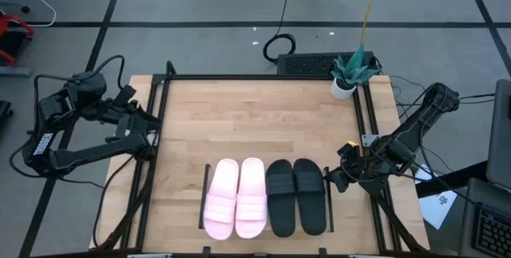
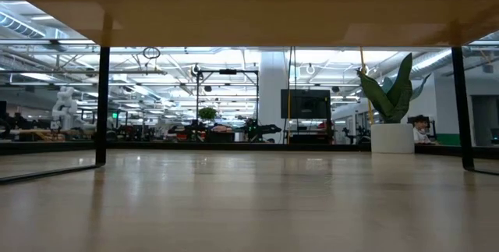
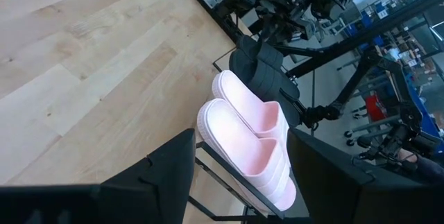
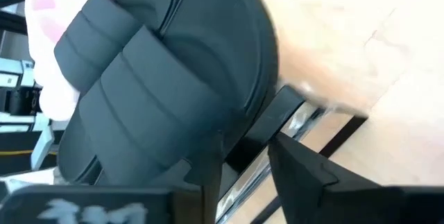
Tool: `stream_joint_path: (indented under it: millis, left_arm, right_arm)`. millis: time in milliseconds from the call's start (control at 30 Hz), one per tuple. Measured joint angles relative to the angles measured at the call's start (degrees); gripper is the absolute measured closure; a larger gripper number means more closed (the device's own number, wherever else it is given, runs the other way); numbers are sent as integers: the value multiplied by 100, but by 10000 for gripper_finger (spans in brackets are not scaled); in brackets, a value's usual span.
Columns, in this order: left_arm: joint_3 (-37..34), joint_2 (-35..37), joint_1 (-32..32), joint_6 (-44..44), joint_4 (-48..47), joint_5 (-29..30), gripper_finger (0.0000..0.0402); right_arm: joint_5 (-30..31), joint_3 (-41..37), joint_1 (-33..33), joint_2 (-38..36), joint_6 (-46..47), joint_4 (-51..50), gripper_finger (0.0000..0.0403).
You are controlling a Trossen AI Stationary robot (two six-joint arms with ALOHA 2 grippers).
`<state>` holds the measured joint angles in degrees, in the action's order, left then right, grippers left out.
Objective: Pick and place slides into the shelf
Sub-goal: Adjust the shelf
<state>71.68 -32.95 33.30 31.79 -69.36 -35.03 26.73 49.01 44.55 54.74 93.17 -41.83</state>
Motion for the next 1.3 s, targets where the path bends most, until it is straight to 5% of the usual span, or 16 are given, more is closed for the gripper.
stream_joint_path:
  millis: [333,1300]
  left_arm:
    - [0,0,0,-2,1,0,174]
    - [0,2,-1,-111,2,3,174]
  right_arm:
    - [-230,11,-217,10,-219,17,247]
    - [-475,13,-222,-295,-89,96,245]
